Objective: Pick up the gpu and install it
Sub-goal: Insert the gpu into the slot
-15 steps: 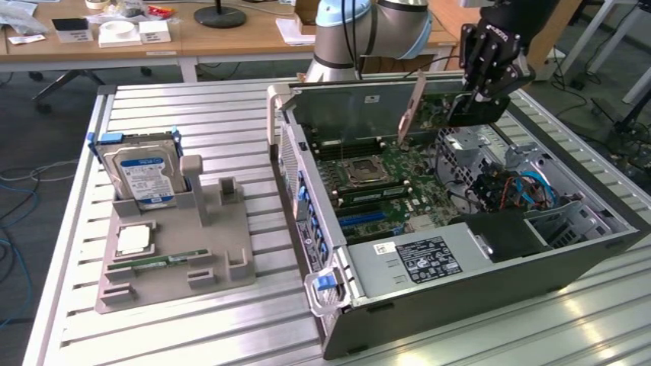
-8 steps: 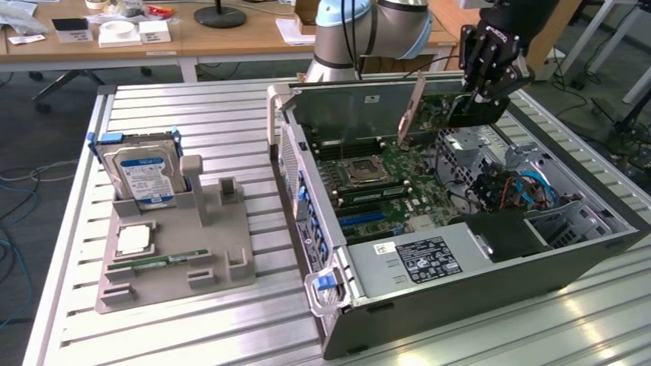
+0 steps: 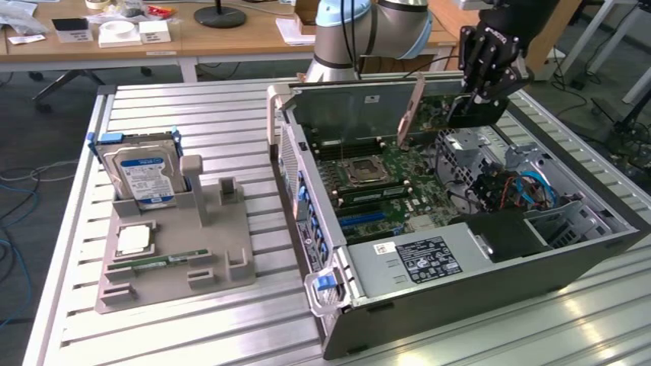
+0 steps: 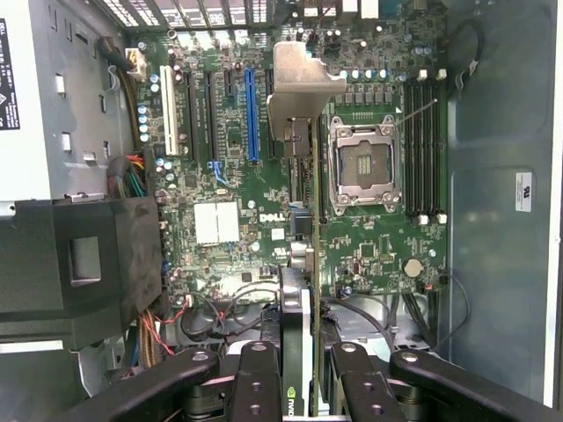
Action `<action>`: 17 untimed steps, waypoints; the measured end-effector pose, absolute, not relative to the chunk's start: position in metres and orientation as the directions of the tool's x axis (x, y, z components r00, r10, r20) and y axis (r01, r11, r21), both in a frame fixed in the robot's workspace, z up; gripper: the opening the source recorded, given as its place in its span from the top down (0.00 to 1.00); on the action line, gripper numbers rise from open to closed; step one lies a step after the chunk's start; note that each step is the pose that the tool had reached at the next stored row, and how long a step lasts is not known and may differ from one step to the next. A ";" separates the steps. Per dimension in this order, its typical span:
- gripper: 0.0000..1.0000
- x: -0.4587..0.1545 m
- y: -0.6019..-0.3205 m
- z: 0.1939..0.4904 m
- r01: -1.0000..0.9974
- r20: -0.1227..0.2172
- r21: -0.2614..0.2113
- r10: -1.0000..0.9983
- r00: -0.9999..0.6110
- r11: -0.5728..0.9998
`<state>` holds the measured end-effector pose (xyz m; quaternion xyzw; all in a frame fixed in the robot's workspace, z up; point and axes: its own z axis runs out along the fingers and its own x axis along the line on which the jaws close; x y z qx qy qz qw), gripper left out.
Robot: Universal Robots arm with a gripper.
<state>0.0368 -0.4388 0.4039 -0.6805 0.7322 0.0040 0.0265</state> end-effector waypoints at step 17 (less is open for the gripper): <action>0.73 0.033 -0.439 0.375 -0.997 -0.044 -0.030 -0.996 -0.072 0.074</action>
